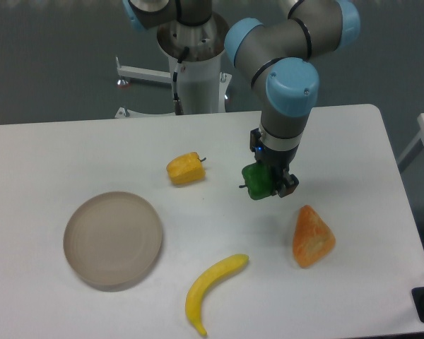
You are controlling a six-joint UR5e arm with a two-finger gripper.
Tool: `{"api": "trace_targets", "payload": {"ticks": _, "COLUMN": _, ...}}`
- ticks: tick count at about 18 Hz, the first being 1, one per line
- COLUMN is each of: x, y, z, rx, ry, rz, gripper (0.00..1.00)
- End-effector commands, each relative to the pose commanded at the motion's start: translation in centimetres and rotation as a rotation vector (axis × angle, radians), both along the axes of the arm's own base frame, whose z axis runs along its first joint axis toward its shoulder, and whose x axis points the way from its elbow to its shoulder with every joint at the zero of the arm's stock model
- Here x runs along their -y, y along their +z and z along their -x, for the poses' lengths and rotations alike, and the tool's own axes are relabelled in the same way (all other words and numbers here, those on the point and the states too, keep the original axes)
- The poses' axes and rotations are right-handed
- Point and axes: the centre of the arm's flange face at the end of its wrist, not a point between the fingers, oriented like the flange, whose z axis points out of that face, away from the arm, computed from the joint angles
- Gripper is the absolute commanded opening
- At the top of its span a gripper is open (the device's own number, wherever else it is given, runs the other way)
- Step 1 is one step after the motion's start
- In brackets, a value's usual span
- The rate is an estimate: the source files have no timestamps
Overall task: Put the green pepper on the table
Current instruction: 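Carry the held green pepper with the gripper away from the yellow pepper, then lower the green pepper onto the table and open the gripper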
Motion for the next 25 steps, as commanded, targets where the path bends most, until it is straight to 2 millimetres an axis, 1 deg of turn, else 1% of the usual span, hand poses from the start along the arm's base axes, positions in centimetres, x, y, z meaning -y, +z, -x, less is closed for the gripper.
{"api": "trace_targets", "payload": {"ticks": 6, "x": 0.0, "y": 0.1, "z": 0.0, "rx": -0.002, "ry": 0.002, "rz": 0.0, "gripper": 0.24}}
{"api": "trace_targets", "payload": {"ticks": 7, "x": 0.1, "y": 0.1, "z": 0.3, "rx": -0.002, "ry": -0.003, "rz": 0.0, "gripper": 0.24}}
{"api": "trace_targets", "payload": {"ticks": 8, "x": 1.0, "y": -0.2, "z": 1.5, "rx": 0.004, "ry": 0.014, "rz": 0.005, "gripper": 0.24}}
{"api": "trace_targets", "payload": {"ticks": 12, "x": 2.5, "y": -1.1, "z": 3.0, "rx": 0.02, "ry": 0.022, "rz": 0.019, "gripper": 0.25}}
{"api": "trace_targets", "payload": {"ticks": 14, "x": 3.6, "y": -2.1, "z": 3.6, "rx": 0.032, "ry": -0.023, "rz": 0.029, "gripper": 0.26}}
{"api": "trace_targets", "payload": {"ticks": 15, "x": 4.6, "y": -2.6, "z": 4.3, "rx": 0.038, "ry": -0.041, "rz": 0.035, "gripper": 0.26}}
{"api": "trace_targets", "payload": {"ticks": 16, "x": 5.1, "y": -3.0, "z": 4.4, "rx": 0.044, "ry": -0.061, "rz": 0.04, "gripper": 0.26}}
{"api": "trace_targets", "payload": {"ticks": 17, "x": 5.6, "y": -3.8, "z": 4.7, "rx": 0.056, "ry": -0.072, "rz": 0.049, "gripper": 0.26}}
{"api": "trace_targets", "payload": {"ticks": 20, "x": 8.6, "y": -5.3, "z": 7.7, "rx": 0.07, "ry": -0.109, "rz": 0.052, "gripper": 0.26}}
{"api": "trace_targets", "payload": {"ticks": 21, "x": 9.8, "y": -6.2, "z": 8.4, "rx": 0.091, "ry": -0.133, "rz": 0.052, "gripper": 0.26}}
{"api": "trace_targets", "payload": {"ticks": 22, "x": 10.5, "y": -6.9, "z": 8.7, "rx": 0.112, "ry": -0.148, "rz": 0.042, "gripper": 0.26}}
{"api": "trace_targets", "payload": {"ticks": 24, "x": 10.6, "y": -7.3, "z": 8.6, "rx": 0.125, "ry": -0.156, "rz": 0.035, "gripper": 0.26}}
{"api": "trace_targets", "payload": {"ticks": 25, "x": 10.9, "y": -8.2, "z": 8.2, "rx": 0.142, "ry": -0.163, "rz": 0.045, "gripper": 0.26}}
